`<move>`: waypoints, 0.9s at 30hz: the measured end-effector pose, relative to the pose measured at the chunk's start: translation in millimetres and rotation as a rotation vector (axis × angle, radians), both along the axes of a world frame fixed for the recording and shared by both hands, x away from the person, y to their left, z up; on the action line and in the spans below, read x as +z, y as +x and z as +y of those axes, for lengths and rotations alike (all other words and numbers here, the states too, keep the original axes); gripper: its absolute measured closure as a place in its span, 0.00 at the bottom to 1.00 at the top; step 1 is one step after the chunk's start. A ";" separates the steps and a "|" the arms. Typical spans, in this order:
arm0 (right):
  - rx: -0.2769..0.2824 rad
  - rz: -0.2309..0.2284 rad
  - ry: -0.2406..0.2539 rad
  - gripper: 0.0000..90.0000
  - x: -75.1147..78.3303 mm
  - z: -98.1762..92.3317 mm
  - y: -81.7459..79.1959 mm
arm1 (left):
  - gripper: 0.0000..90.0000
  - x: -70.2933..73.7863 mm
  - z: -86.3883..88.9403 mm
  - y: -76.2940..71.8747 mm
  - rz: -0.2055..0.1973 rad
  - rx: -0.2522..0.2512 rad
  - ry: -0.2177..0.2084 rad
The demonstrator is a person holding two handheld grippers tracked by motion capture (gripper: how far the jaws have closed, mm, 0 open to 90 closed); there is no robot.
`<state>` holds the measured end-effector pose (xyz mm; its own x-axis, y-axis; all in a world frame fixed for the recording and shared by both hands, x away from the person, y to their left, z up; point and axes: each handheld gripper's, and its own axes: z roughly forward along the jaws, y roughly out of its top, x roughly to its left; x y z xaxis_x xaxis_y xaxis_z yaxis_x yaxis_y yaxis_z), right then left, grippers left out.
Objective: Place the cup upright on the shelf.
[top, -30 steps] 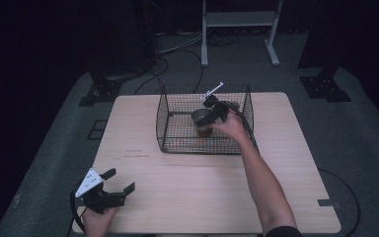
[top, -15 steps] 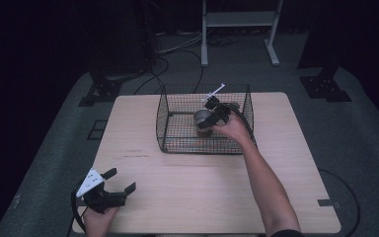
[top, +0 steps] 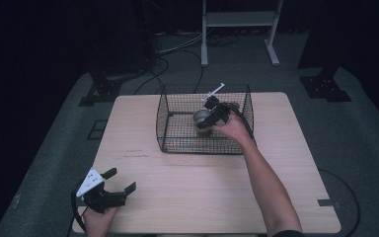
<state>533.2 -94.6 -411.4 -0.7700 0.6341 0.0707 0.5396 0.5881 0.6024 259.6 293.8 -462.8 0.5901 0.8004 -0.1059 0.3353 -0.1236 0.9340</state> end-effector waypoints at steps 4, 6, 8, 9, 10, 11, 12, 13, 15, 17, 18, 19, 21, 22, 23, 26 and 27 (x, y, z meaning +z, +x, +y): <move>0.005 -0.011 -0.004 0.14 1.3 0.0 -0.6 | 0.02 0.2 0.0 0.1 -0.001 0.001 0.000; 0.005 -0.018 0.012 0.14 3.0 -1.6 -0.3 | 0.02 -0.1 0.1 0.1 0.001 0.001 0.002; -0.004 -0.023 0.007 0.14 5.1 -2.5 0.2 | 0.02 0.0 0.3 0.2 0.001 0.001 0.000; -0.004 -0.023 0.007 0.14 5.1 -2.5 0.2 | 0.02 0.0 0.3 0.3 0.001 0.002 -0.001; -0.004 -0.025 0.006 0.14 5.5 -2.7 0.2 | 0.02 0.2 0.5 0.4 0.001 0.002 -0.001; -0.007 -0.031 0.008 0.14 6.1 -3.3 0.3 | 0.02 0.3 0.5 0.5 0.001 0.003 -0.003; -0.017 -0.041 0.024 0.14 9.1 -5.7 0.0 | 0.02 0.3 0.5 0.6 0.000 0.002 -0.003; -0.017 -0.041 0.024 0.14 9.1 -5.7 0.0 | 0.02 0.3 0.4 0.7 0.000 0.002 -0.003; -0.016 -0.046 0.037 0.14 11.7 -7.4 -0.6 | 0.02 0.0 -0.4 1.4 0.004 0.001 0.000; -0.019 -0.058 0.048 0.14 15.0 -9.3 -2.3 | 0.02 -0.1 -1.4 2.3 0.006 0.000 0.002; -0.020 -0.059 0.055 0.14 16.5 -10.2 -2.8 | 0.02 0.0 -1.8 2.6 0.007 0.000 0.001; -0.021 -0.067 0.056 0.14 18.5 -10.8 -3.7 | 0.02 0.1 -2.0 2.7 0.007 -0.001 0.000; -0.022 -0.074 0.069 0.14 22.6 -12.1 -5.5 | 0.02 0.5 -2.0 2.5 0.001 -0.003 0.005; -0.023 -0.088 0.083 0.14 27.5 -13.7 -8.3 | 0.02 0.5 -1.9 2.9 0.002 -0.004 0.003; -0.023 -0.088 0.083 0.14 27.5 -13.7 -8.3 | 0.02 0.5 -1.9 2.9 0.002 -0.004 0.003; -0.021 -0.094 0.095 0.14 33.2 -15.2 -11.9 | 0.02 0.6 -2.1 3.9 0.004 -0.004 0.006; -0.020 -0.093 0.102 0.14 35.5 -15.3 -14.0 | 0.02 0.7 -1.9 3.9 0.003 -0.005 0.004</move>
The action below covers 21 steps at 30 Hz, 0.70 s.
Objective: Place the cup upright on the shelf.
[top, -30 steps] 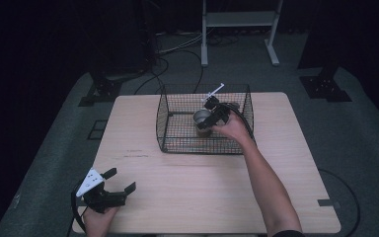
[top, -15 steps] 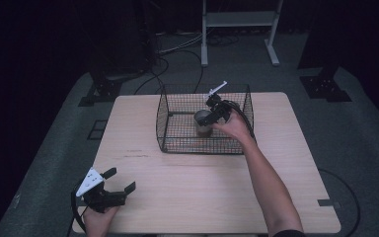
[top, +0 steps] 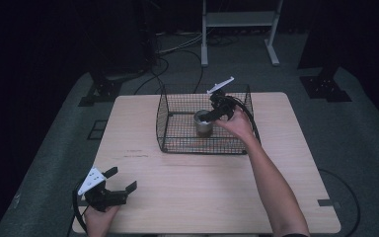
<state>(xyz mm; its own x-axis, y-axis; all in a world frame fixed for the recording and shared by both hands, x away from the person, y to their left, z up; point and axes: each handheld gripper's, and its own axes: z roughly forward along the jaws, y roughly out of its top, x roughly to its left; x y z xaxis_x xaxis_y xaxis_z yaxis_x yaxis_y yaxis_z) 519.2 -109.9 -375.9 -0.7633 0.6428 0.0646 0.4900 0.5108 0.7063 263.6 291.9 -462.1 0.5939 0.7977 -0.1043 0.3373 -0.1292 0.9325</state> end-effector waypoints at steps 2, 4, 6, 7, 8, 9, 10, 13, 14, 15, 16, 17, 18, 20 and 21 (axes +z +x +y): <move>0.002 -0.005 -0.003 0.14 4.4 -0.3 -3.2 | 0.02 -0.4 0.1 0.1 0.001 0.000 0.002; 0.009 -0.012 0.006 0.14 8.4 -2.0 -5.7 | 0.02 -0.5 0.0 0.1 0.003 -0.002 0.003; 0.004 -0.012 0.025 0.14 13.4 -5.0 -9.8 | 0.02 -0.2 -0.3 -0.6 0.001 -0.003 0.002; 0.005 -0.014 0.023 0.14 14.7 -6.0 -11.5 | 0.02 -0.1 -0.4 -0.9 -0.001 -0.002 0.002; 0.005 -0.014 0.023 0.14 14.7 -6.0 -11.5 | 0.02 -0.1 -0.4 -0.9 -0.001 -0.002 0.002; 0.005 -0.021 0.020 0.14 15.7 -6.9 -13.5 | 0.02 0.0 -0.3 -1.3 -0.003 -0.003 0.004; 0.002 -0.019 0.022 0.14 16.6 -7.8 -15.3 | 0.02 0.1 -0.3 -1.8 -0.003 -0.004 0.003; 0.009 -0.008 0.007 0.14 16.8 -10.8 -20.2 | 0.02 -0.1 -0.2 -3.3 -0.003 -0.003 0.004; 0.009 -0.008 0.007 0.14 16.8 -10.8 -20.2 | 0.02 -0.1 -0.2 -3.3 -0.003 -0.003 0.004; 0.014 -0.006 0.014 0.14 16.6 -11.9 -21.5 | 0.02 -0.2 -0.2 -3.3 -0.003 -0.004 0.005; 0.019 0.006 0.013 0.15 17.2 -12.4 -23.8 | 0.02 -0.2 -0.1 -3.2 -0.003 -0.005 0.004; 0.022 0.004 0.014 0.15 17.5 -12.7 -24.7 | 0.02 -0.2 -0.2 -3.0 -0.003 -0.005 0.002; 0.022 0.004 0.014 0.15 17.5 -12.7 -24.7 | 0.02 -0.3 -0.3 -2.7 -0.002 -0.004 0.001; 0.035 -0.001 0.012 0.15 20.3 -13.7 -28.4 | 0.02 -0.5 -1.0 -2.6 -0.003 -0.005 0.008; 0.039 -0.007 0.019 0.15 20.6 -14.0 -29.2 | 0.02 -0.5 -1.0 -2.6 -0.002 -0.005 0.008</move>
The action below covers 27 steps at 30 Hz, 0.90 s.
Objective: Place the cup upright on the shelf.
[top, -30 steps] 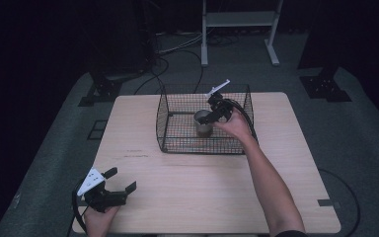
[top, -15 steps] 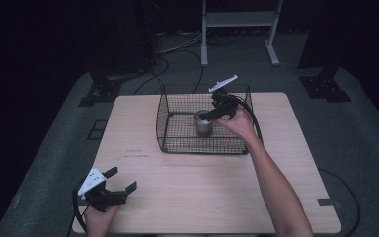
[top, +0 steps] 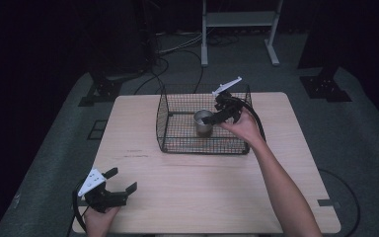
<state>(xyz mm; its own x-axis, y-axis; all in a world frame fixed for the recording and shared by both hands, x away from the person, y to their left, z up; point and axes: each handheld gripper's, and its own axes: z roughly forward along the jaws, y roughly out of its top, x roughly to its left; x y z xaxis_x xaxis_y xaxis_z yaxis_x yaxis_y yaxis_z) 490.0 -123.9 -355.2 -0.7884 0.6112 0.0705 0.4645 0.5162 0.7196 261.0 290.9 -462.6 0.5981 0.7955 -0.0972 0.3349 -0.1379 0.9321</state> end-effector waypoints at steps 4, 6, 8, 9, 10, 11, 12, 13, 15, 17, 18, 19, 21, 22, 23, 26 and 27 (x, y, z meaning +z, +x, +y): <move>0.003 -0.005 0.001 0.15 1.2 -1.5 -4.6 | 0.02 0.1 0.0 0.2 -0.001 -0.001 -0.003; 0.005 0.001 0.007 0.15 1.1 -4.6 -9.0 | 0.02 0.2 -0.6 0.4 0.000 -0.003 0.001; 0.006 0.001 0.001 0.15 0.7 -8.0 -12.7 | 0.02 0.4 -1.1 0.6 0.000 -0.004 0.005; 0.007 0.001 -0.001 0.15 0.4 -9.2 -13.6 | 0.02 0.4 -1.1 0.7 -0.001 -0.003 0.006; 0.006 0.000 0.001 0.15 0.0 -11.0 -15.0 | 0.02 0.4 -1.1 0.7 -0.001 -0.003 0.006; 0.006 0.000 0.001 0.15 0.0 -11.0 -15.0 | 0.02 0.4 -0.9 0.8 -0.001 -0.003 0.004; 0.005 -0.002 0.005 0.15 -0.7 -15.2 -18.5 | 0.02 0.5 -0.7 1.0 0.000 -0.003 0.001; 0.003 0.000 0.004 0.15 -0.9 -16.4 -19.4 | 0.02 0.4 -0.7 1.3 0.000 -0.003 0.004; 0.003 0.000 0.006 0.15 -1.5 -18.1 -20.7 | 0.02 0.4 -1.0 1.4 0.000 -0.003 0.004; 0.002 0.002 0.006 0.15 -2.5 -22.8 -24.6 | 0.02 0.3 -1.5 1.7 0.000 -0.005 0.004; 0.000 0.003 0.006 0.15 -2.7 -24.1 -25.9 | 0.02 0.2 -2.1 1.9 0.001 -0.005 0.003; 0.004 0.001 0.004 0.15 -2.7 -25.8 -27.0 | 0.02 0.2 -2.1 1.9 0.001 -0.005 0.003; 0.005 0.000 0.007 0.15 -2.7 -26.9 -28.5 | 0.02 0.3 -2.5 1.8 0.003 -0.006 0.006; 0.005 -0.006 0.009 0.15 -2.4 -29.2 -31.4 | 0.02 0.4 -2.7 1.5 0.002 -0.008 0.005; 0.005 -0.006 0.009 0.15 -2.4 -29.2 -31.4 | 0.02 0.4 -2.7 1.5 0.002 -0.008 0.005; 0.008 -0.009 0.008 0.15 -1.4 -32.0 -36.4 | 0.02 0.7 -2.4 1.4 0.001 -0.007 0.005; 0.008 -0.012 0.009 0.15 -1.3 -32.8 -37.3 | 0.02 0.7 -2.3 1.2 0.000 -0.007 0.004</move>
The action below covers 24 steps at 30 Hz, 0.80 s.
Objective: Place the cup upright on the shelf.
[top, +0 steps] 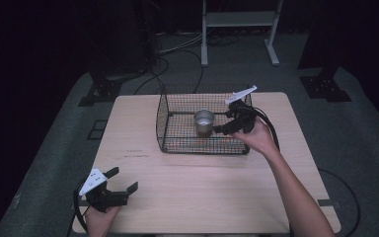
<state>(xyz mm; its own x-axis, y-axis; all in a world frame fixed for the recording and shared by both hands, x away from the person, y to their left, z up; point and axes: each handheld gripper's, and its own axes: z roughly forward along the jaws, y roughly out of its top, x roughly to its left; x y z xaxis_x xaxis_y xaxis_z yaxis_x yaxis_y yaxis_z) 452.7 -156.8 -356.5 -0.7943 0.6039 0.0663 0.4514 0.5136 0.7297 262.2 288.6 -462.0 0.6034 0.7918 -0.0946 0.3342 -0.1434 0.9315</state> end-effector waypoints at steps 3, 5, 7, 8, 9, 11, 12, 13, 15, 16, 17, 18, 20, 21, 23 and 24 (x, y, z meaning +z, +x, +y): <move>-0.002 -0.006 -0.013 0.15 -0.8 -2.0 -3.4 | 0.02 -0.2 -0.2 0.1 0.002 -0.001 0.003; 0.001 -0.006 -0.010 0.15 -1.5 -4.0 -5.1 | 0.02 -0.2 -0.3 0.2 0.005 -0.002 0.001; 0.003 -0.001 -0.016 0.15 -2.7 -5.7 -6.8 | 0.02 -0.2 -0.6 0.2 0.005 -0.002 0.000; 0.006 0.001 -0.015 0.15 -3.0 -6.2 -7.5 | 0.02 -0.2 -0.7 0.2 0.005 -0.002 0.000; 0.008 0.004 -0.016 0.15 -2.8 -7.0 -8.8 | 0.02 -0.1 -0.8 0.3 0.006 -0.003 0.002; 0.013 -0.005 -0.007 0.15 -2.6 -8.6 -12.1 | 0.02 -0.2 -0.8 0.3 0.006 -0.001 0.002; 0.016 -0.008 -0.009 0.15 -2.6 -9.6 -13.4 | 0.02 -0.2 -0.8 0.3 0.005 -0.002 0.002; 0.016 -0.008 -0.009 0.15 -2.6 -9.6 -13.4 | 0.02 -0.2 -0.8 0.3 0.005 -0.002 0.002; 0.013 -0.009 -0.008 0.15 -3.3 -11.5 -16.0 | 0.02 -0.1 -0.9 0.1 0.003 -0.002 0.004; 0.013 -0.010 -0.007 0.15 -3.7 -13.1 -17.3 | 0.02 -0.1 -1.0 0.1 0.003 -0.002 0.004; 0.014 -0.010 -0.004 0.15 -4.3 -15.5 -19.0 | 0.02 -0.1 -1.1 0.1 0.003 -0.003 0.005; 0.014 -0.003 0.003 0.15 -4.6 -16.7 -20.1 | 0.02 -0.1 -1.1 0.1 0.003 -0.003 0.005; 0.016 0.007 -0.001 0.15 -4.9 -17.2 -20.8 | 0.02 -0.1 -1.7 0.1 0.002 -0.003 0.006; 0.022 0.000 -0.010 0.15 -5.0 -17.5 -21.8 | 0.02 -0.1 -1.7 0.1 0.001 -0.002 0.007; 0.028 -0.004 -0.006 0.15 -4.5 -18.8 -26.2 | 0.02 0.0 -1.7 0.1 0.002 -0.003 0.007; 0.030 -0.008 -0.008 0.15 -4.6 -19.3 -27.6 | 0.02 0.0 -1.7 0.1 0.002 -0.003 0.007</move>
<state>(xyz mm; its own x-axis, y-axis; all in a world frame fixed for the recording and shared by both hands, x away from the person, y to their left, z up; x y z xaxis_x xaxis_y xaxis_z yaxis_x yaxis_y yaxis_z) 425.1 -176.1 -361.1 -0.8124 0.5804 0.0551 0.4301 0.5328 0.7287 262.4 286.9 -462.0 0.6053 0.7908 -0.0903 0.3359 -0.1509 0.9297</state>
